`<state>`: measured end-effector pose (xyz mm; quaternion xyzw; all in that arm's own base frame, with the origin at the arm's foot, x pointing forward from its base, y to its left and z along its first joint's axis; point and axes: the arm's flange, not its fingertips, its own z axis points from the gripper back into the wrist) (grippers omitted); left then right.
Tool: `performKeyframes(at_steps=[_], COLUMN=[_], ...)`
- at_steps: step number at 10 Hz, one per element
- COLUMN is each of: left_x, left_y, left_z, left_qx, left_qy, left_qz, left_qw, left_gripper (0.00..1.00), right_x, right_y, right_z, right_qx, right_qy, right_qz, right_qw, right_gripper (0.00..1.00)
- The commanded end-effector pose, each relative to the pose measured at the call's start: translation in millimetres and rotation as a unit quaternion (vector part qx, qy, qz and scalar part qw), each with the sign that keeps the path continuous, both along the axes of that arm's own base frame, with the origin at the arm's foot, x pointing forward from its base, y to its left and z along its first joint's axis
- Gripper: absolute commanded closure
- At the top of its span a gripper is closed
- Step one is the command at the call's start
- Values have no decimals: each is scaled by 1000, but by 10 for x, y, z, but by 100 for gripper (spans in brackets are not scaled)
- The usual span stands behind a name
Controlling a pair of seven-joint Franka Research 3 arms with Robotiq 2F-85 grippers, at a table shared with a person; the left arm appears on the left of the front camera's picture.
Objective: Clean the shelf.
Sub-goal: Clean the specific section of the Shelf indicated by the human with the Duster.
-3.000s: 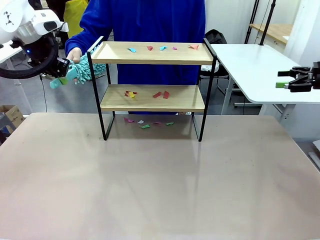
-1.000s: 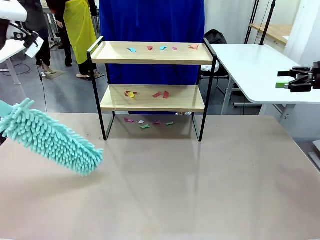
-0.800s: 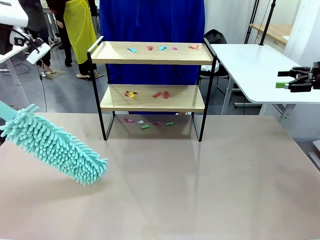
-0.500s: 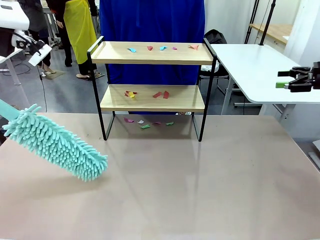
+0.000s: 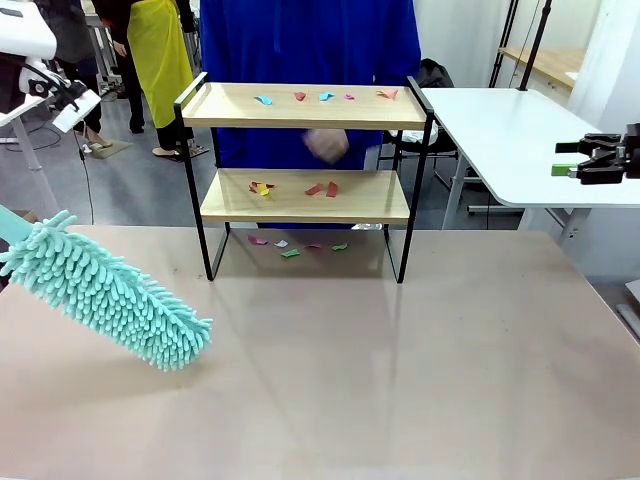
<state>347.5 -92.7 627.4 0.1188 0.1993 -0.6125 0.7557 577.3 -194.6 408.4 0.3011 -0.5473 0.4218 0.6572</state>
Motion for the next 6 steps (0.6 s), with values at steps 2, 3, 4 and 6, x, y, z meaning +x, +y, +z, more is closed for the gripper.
performKeyframes(at_steps=[2, 3, 4, 6], left_x=[4, 4, 4, 4], left_y=[-6, -6, -6, -6], left_z=[35, 35, 35, 35], left_qx=[-5, -5, -5, -5], left_qy=[2, 2, 2, 2], left_qz=[3, 3, 3, 3], left_qw=[1000, 1000, 1000, 1000], left_gripper=[87, 87, 87, 87], right_x=[-1, -1, -1, -1], right_y=[16, 16, 16, 16], right_z=[23, 23, 23, 23], right_qx=[0, 0, 0, 0], right_qy=[-2, -2, -2, -2], right_qz=[1, 1, 1, 1], right_qw=[1000, 1000, 1000, 1000], right_gripper=[0, 0, 0, 0])
